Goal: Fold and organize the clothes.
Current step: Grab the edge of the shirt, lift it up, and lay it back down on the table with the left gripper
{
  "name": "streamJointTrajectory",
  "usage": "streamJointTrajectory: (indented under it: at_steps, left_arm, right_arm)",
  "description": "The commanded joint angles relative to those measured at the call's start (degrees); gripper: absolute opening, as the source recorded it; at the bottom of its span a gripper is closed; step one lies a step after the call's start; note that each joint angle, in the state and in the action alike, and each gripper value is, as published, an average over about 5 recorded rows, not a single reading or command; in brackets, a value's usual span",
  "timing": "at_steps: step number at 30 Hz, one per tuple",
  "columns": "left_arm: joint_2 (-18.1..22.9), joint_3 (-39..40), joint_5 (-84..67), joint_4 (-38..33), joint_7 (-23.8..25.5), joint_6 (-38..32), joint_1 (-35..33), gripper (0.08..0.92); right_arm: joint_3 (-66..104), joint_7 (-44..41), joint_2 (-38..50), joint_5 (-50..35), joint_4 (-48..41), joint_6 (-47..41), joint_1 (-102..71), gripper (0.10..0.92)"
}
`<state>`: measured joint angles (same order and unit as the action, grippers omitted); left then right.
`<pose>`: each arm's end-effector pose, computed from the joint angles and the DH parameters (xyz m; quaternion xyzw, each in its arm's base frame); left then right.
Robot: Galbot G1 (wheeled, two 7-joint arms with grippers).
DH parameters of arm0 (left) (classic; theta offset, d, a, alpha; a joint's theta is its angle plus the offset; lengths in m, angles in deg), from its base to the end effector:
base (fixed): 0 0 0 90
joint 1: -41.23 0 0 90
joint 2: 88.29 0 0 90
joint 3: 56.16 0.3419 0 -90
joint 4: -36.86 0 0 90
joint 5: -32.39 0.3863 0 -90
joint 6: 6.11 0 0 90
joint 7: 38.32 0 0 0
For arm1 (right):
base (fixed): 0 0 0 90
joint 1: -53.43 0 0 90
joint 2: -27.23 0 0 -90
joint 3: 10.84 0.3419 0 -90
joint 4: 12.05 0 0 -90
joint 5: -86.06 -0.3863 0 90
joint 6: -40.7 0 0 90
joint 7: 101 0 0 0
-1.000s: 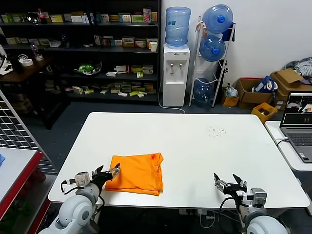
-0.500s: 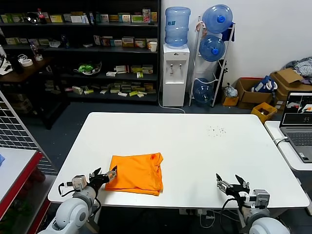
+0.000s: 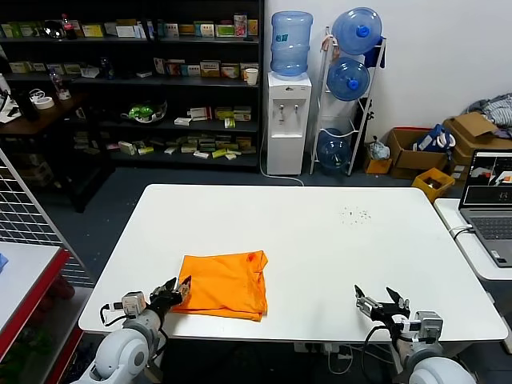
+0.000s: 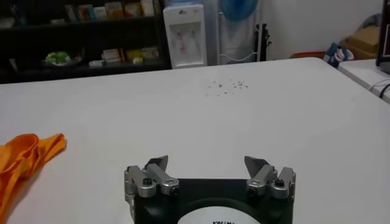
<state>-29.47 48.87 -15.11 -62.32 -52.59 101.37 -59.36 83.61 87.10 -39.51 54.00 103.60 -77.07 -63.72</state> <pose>0.3086 0.0605 -0.3537 -0.0416 -0.9550 0.1082 0.2731 0.2406 -0.0938 -0.2917 0.0017 -0.9638 -0.0474 0.2624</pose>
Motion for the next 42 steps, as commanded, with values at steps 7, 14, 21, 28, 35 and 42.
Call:
streamJointTrajectory:
  at_steps: [7,14,21,28,35,42]
  left_arm:
    - [0.67,0.28,0.82,-1.24,1.02,-1.09,-0.19,0.282]
    - [-0.97,-0.86,4.67,-8.51,-1.18,-0.59,-1.20,0.115]
    - [-11.64,-5.19,1.03,-20.86,-7.01,4.00,-2.64,0.104]
    - [-21.45,-10.07,-3.09,-21.85,-9.26,5.92,-4.33,0.104]
    - [-26.14,-15.42,-3.32,-13.90,-7.54,5.63,-4.63,0.104]
    - [-28.78,-18.44,-3.43,-10.89,-6.60,5.14,-5.71,0.104]
  right_arm:
    - [0.31,-0.13,-0.09,-0.01,-0.20,0.25,-0.33,0.823]
    - [0.29,-0.13,-0.01,-0.11,-0.29,0.26,-0.02,0.823]
    - [-0.33,-0.27,0.19,-0.32,-1.12,0.66,1.11,0.823]
    - [-2.09,-0.67,0.14,-0.35,-2.23,1.44,2.46,0.823]
    - [-2.11,-1.08,0.68,-0.53,-2.63,2.19,2.52,0.823]
    - [-1.88,-1.19,0.64,-0.44,-2.61,2.55,2.28,0.823]
